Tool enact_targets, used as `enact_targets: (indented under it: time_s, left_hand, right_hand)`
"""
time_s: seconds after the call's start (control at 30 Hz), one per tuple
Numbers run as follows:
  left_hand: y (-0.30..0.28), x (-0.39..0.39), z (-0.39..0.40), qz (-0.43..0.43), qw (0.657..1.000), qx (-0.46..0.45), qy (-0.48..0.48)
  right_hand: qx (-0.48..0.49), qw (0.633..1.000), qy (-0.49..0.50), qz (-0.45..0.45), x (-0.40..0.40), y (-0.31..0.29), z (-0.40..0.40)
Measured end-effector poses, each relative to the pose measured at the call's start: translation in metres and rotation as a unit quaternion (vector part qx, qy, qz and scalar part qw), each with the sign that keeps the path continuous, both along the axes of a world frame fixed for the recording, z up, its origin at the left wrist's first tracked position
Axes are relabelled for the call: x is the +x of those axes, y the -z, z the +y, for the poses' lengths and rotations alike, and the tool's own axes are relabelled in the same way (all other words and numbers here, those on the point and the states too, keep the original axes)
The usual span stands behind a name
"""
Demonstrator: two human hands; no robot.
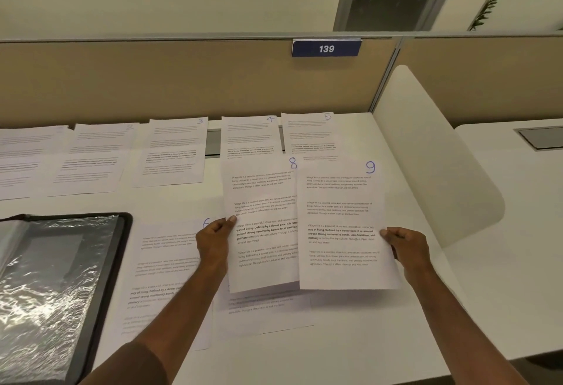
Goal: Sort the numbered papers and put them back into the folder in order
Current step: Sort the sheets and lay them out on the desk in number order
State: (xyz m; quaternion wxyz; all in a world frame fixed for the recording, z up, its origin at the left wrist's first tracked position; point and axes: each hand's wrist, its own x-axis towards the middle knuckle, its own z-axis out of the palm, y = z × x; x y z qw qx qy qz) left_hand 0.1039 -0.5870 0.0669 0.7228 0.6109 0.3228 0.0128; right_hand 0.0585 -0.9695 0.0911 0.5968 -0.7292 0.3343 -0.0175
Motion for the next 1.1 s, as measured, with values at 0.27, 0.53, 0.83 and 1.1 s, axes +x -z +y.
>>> enact_targets:
  time_s: [0.27,0.53,0.83,1.1]
  left_hand:
    - [0.0,-0.011,0.003,0.006,1.0,0.007,0.02]
    - [0.007,-0.02,0.016,0.016,0.998,0.013,0.066]
    - [0.012,-0.023,-0.003,0.029,0.997,0.03,0.063]
    - [0.022,-0.04,-0.086,0.05,0.996,0.03,0.062]
  right_hand:
    - [-0.002,1.0,0.008,0.007,-0.003,-0.009,-0.003]
    - [0.017,0.999,0.039,0.016,-0.024,-0.017,-0.009]
    - [0.037,0.998,0.047,0.023,-0.031,-0.014,-0.048]
    - [0.052,0.998,0.008,0.04,-0.02,0.007,-0.111]
